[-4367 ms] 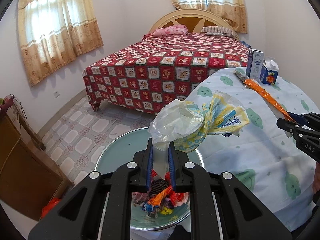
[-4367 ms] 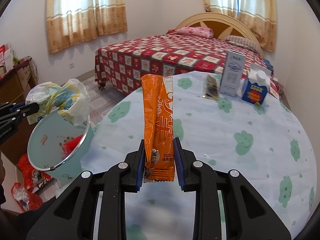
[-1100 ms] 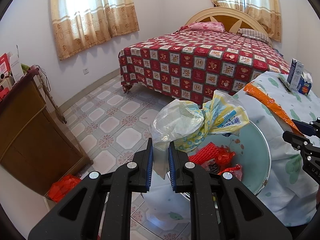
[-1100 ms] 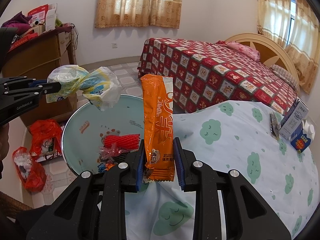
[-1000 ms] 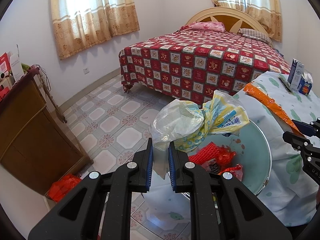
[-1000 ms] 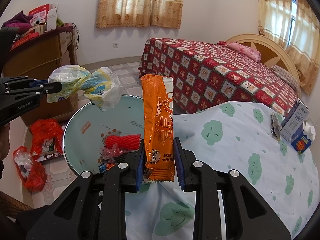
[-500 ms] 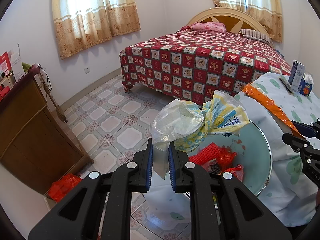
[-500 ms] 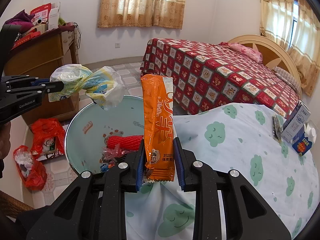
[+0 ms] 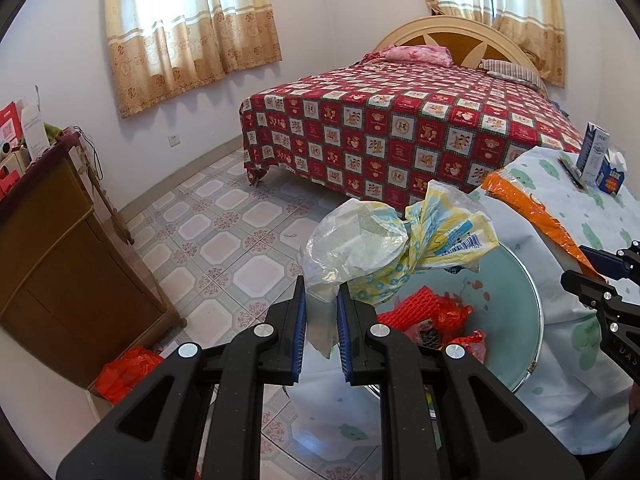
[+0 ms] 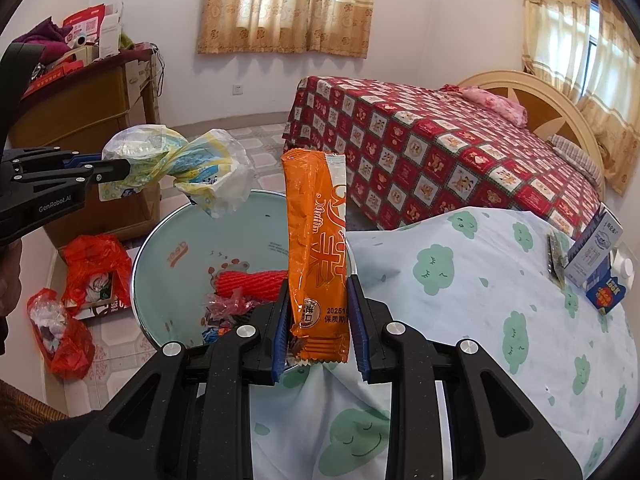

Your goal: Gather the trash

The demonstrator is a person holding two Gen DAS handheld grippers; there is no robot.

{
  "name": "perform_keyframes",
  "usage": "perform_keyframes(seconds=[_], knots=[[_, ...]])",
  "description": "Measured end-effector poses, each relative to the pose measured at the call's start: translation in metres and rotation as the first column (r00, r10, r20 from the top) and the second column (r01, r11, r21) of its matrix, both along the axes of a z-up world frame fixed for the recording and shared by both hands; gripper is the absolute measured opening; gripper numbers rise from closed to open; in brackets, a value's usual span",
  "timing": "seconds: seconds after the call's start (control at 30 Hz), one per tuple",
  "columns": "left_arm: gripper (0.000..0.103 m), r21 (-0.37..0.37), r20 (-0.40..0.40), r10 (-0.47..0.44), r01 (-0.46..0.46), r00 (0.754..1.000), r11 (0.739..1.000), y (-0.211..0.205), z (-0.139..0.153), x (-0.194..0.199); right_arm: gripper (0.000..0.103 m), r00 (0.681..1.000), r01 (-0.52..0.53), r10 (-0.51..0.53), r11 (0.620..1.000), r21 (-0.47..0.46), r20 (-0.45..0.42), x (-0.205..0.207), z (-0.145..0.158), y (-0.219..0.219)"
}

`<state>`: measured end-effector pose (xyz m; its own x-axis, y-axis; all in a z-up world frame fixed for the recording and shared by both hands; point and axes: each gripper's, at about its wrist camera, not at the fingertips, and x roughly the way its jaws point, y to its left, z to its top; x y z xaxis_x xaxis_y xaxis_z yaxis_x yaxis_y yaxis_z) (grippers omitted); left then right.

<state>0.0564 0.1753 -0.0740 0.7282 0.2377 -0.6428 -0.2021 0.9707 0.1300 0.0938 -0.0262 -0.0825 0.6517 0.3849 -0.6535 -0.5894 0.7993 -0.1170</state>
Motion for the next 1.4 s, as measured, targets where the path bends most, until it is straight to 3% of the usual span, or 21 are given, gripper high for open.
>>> perform_keyframes(seconds=[0.4,0.6,0.67,0.8,0.87,1.23,1.4], knots=[[0.02,-0.01,0.011,-0.033,0.033,0.999,0.999,-0.012,0.007,0.001,0.029,1.0,-0.011,0.01,1.0,0.007,0.025,0.002,0.004,0.007],[0.041,-0.008,0.028,-0.056,0.057,0.998,0.998,-0.022,0.01,-0.001,0.047,1.0,-0.004,0.003,1.0,0.02,0.024,0.002,-0.001,0.002],[0.051,-0.011,0.029,-0.057,0.057,0.998,0.998,-0.023,0.01,-0.001,0.047,1.0,0.007,-0.007,1.0,0.028,0.02,0.001,-0.001,-0.002],[0.055,-0.017,0.039,-0.061,0.062,0.997,0.998,-0.027,0.013,-0.004,0.054,0.998,0.046,-0.048,0.997,0.066,0.029,-0.008,0.006,-0.019],[0.069,-0.021,0.068,-0.058,0.06,0.996,0.998,-0.031,0.021,-0.01,0.056,0.995,0.084,-0.088,0.99,0.111,0.039,-0.017,0.015,-0.034],[0.089,-0.004,0.204,-0.119,0.123,0.972,0.992,-0.06,0.062,-0.042,0.067,0.957,0.182,-0.225,0.957,0.226,0.185,-0.068,0.057,-0.088],[0.089,0.015,0.212,-0.135,0.135,0.968,0.991,-0.068,0.065,-0.046,0.068,0.946,0.192,-0.246,0.95,0.247,0.211,-0.075,0.065,-0.098]])
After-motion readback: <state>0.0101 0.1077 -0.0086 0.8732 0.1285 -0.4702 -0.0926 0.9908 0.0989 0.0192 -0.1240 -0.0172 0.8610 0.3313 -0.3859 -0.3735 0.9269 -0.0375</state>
